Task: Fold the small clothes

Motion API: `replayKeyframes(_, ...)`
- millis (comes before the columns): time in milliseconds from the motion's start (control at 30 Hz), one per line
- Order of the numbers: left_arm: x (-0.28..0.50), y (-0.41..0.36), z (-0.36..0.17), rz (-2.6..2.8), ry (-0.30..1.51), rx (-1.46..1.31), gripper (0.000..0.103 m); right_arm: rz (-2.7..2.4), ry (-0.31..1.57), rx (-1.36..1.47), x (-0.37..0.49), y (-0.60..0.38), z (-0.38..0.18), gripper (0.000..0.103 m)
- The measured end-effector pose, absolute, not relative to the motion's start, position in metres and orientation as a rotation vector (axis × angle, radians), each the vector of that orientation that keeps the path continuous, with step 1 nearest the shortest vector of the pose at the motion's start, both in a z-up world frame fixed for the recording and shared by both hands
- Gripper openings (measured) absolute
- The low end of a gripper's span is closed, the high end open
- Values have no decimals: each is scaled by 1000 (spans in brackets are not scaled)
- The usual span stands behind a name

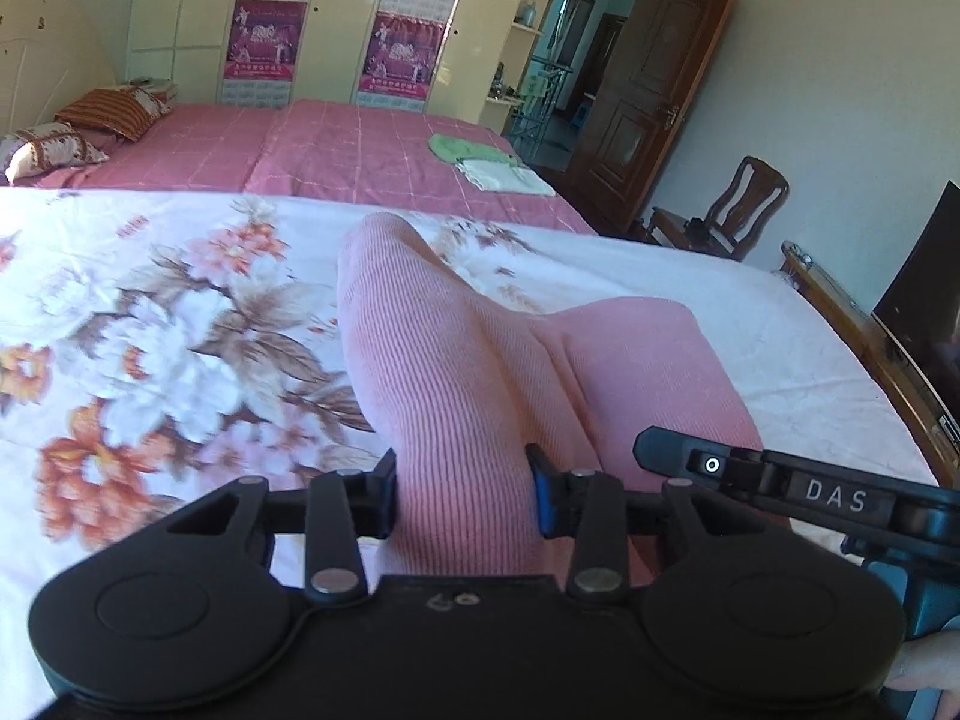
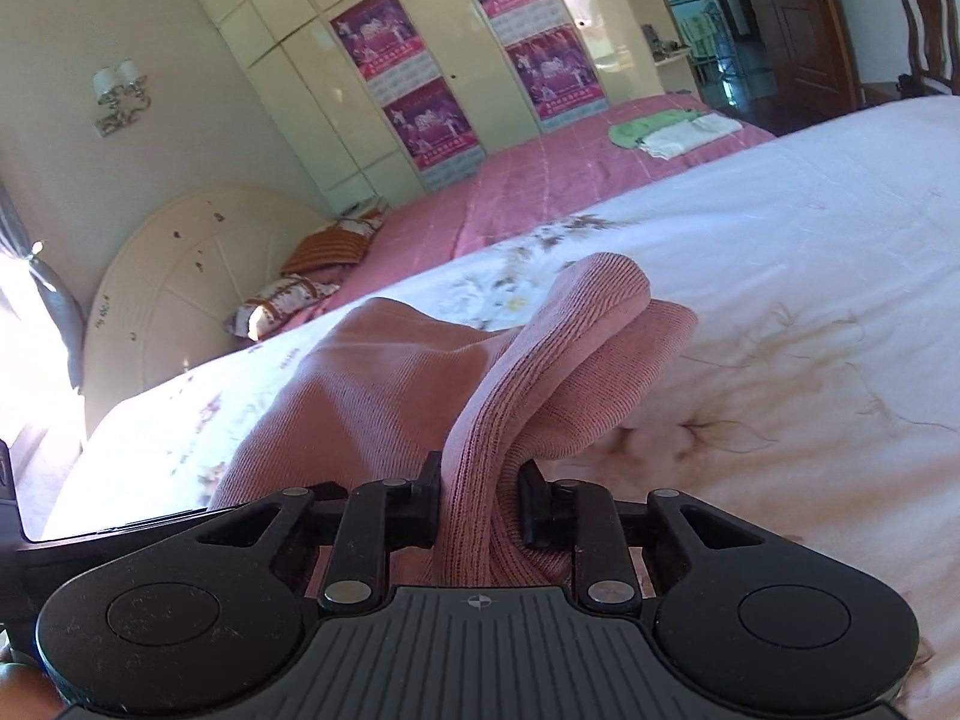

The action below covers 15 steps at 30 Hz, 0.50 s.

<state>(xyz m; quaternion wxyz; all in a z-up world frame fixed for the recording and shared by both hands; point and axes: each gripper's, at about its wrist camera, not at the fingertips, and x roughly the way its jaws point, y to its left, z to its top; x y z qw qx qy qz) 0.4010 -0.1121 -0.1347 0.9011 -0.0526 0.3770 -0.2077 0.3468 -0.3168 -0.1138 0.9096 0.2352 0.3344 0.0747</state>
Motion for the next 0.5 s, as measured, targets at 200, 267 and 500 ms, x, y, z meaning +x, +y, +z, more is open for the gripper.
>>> replayKeyframes(200, 400, -22, -111, -366, 737, -144, 38, 247, 659, 464, 366, -234, -87, 23)
replayKeyframes(267, 401, 13, -108, -346, 724, -150, 38, 273, 654, 458, 375, -199, -84, 23)
replayKeyframes(500, 420, 138, -111, -302, 716, -181, 38, 310, 662, 433, 413, -68, -95, 23)
